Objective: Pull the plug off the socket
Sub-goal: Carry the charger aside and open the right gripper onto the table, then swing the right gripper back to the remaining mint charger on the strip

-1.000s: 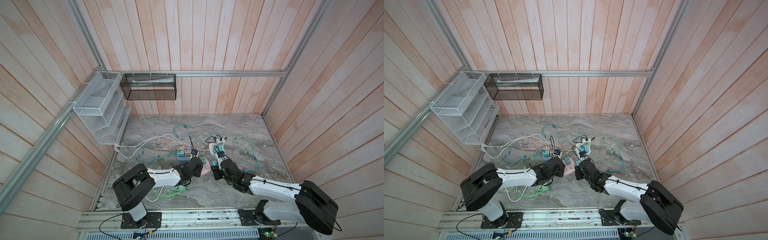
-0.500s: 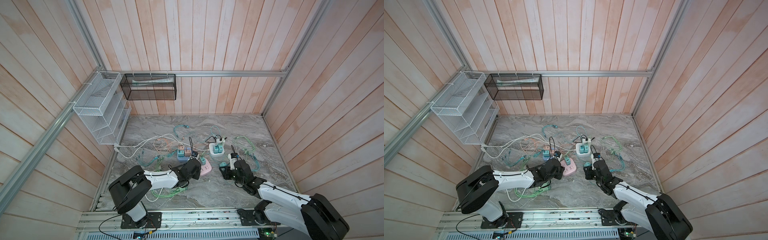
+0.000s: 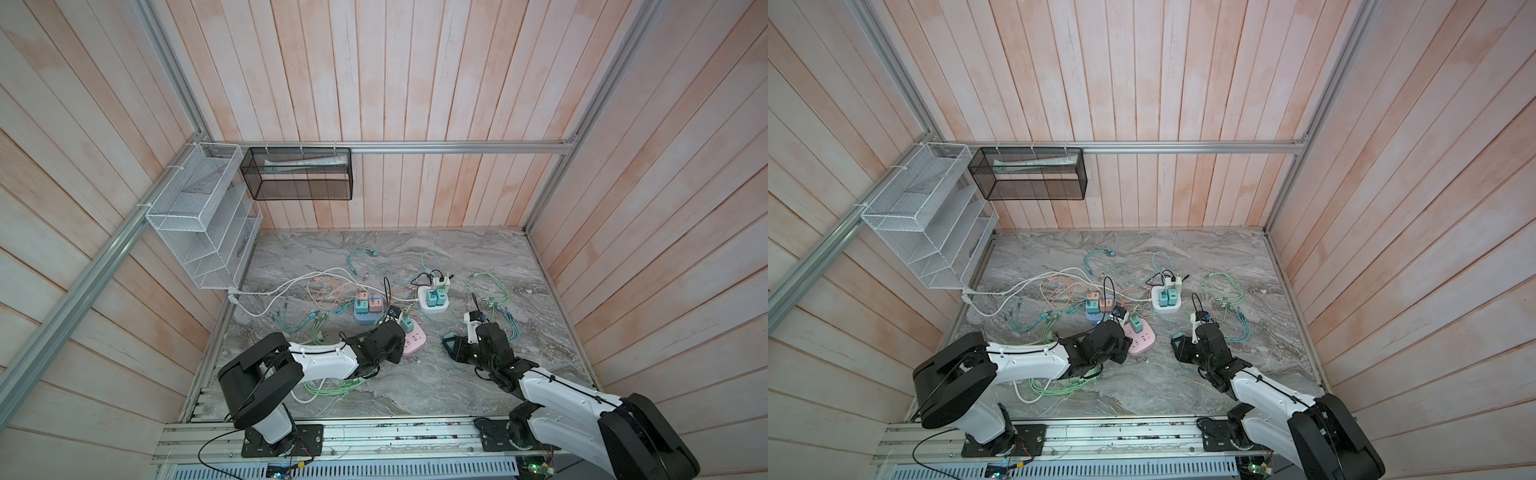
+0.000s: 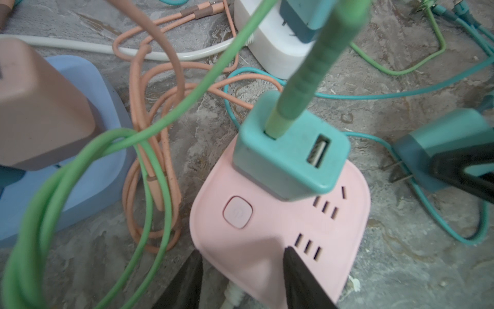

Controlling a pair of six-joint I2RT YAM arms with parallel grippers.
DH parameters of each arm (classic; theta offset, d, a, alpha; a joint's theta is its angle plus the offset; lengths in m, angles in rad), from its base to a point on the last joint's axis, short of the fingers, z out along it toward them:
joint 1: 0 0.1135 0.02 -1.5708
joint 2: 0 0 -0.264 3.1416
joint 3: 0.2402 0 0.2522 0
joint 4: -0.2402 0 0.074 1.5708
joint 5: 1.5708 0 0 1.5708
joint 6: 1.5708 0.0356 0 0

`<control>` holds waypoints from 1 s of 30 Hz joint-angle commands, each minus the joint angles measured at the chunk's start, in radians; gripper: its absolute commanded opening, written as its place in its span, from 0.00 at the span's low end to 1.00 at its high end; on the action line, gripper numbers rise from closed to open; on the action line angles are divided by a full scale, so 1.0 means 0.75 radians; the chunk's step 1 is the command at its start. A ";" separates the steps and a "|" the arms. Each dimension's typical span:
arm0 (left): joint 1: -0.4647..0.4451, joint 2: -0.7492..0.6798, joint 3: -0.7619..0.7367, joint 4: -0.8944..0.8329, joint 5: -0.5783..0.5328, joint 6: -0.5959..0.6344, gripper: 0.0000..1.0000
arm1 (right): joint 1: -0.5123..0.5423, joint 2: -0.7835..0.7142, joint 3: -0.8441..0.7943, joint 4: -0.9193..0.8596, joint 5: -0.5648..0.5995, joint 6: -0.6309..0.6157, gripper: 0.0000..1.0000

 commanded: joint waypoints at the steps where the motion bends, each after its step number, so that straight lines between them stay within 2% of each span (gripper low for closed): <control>1: -0.017 0.036 -0.046 -0.185 0.052 0.036 0.51 | -0.012 -0.044 0.010 -0.100 0.055 0.045 0.44; 3: -0.017 0.034 -0.046 -0.185 0.046 0.036 0.51 | -0.014 -0.066 0.018 -0.151 0.088 0.058 0.50; 7: -0.017 0.032 -0.041 -0.193 0.039 0.039 0.51 | -0.019 -0.118 0.026 -0.236 0.165 0.082 0.53; 11: -0.017 0.028 -0.041 -0.199 0.029 0.033 0.52 | -0.027 -0.191 0.032 -0.335 0.270 0.117 0.60; 17: -0.019 0.024 -0.043 -0.204 0.023 0.043 0.53 | -0.048 -0.271 0.089 -0.460 0.320 0.059 0.69; 21: -0.019 0.026 -0.040 -0.199 0.023 0.041 0.53 | -0.042 -0.314 0.110 -0.413 0.255 -0.074 0.69; 24: -0.021 0.016 -0.046 -0.184 0.044 0.037 0.54 | 0.015 -0.329 0.118 -0.375 0.283 -0.132 0.68; 30: -0.021 -0.020 -0.069 -0.162 0.061 0.004 0.55 | 0.229 -0.307 0.144 -0.300 0.429 -0.223 0.65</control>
